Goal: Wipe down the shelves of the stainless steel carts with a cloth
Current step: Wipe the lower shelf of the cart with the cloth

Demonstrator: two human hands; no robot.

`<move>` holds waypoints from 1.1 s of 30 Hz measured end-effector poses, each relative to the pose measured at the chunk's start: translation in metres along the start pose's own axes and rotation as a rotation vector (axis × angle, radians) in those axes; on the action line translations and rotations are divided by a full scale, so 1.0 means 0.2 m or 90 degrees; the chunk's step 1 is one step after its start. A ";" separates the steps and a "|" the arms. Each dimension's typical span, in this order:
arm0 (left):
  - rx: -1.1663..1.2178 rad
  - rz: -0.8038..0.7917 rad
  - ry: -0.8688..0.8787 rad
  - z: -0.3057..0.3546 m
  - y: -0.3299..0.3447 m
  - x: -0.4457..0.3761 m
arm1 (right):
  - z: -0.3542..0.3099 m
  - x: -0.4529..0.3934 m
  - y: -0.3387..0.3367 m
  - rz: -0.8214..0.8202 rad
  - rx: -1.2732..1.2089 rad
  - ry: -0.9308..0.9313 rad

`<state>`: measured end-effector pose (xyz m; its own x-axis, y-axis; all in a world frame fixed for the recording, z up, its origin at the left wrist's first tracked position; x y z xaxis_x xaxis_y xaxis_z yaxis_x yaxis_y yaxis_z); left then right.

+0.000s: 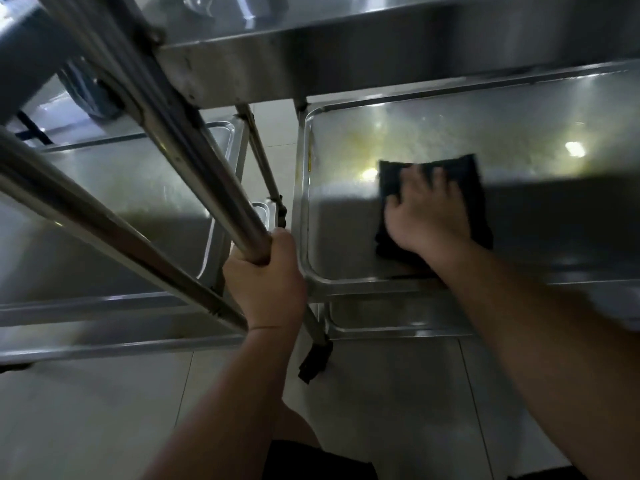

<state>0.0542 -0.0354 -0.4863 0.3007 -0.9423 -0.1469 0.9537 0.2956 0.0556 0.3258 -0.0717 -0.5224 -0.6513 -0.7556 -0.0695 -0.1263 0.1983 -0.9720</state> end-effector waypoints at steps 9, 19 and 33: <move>0.009 -0.006 0.031 0.03 0.01 -0.01 | -0.74 -0.17 0.17 -0.073 -0.021 -0.217; -0.005 -0.005 0.020 0.03 0.01 -0.02 | -0.40 0.52 0.04 -0.166 -0.058 -0.495; 0.001 -0.011 0.030 0.04 0.01 -0.01 | -0.67 0.03 0.18 -0.113 -0.033 -0.258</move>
<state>0.0559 -0.0349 -0.4788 0.2840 -0.9389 -0.1947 0.9588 0.2788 0.0539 0.2164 0.0143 -0.5279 -0.2712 -0.9625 0.0044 -0.2541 0.0672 -0.9649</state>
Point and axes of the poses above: each hand's wrist, its own x-axis away from the middle knuckle, its own y-axis out of the palm, z = x × y, the point moved 6 cm from there along -x, towards the middle knuckle, and after that the axes turned 9 degrees about z, right-handed, at the moved point
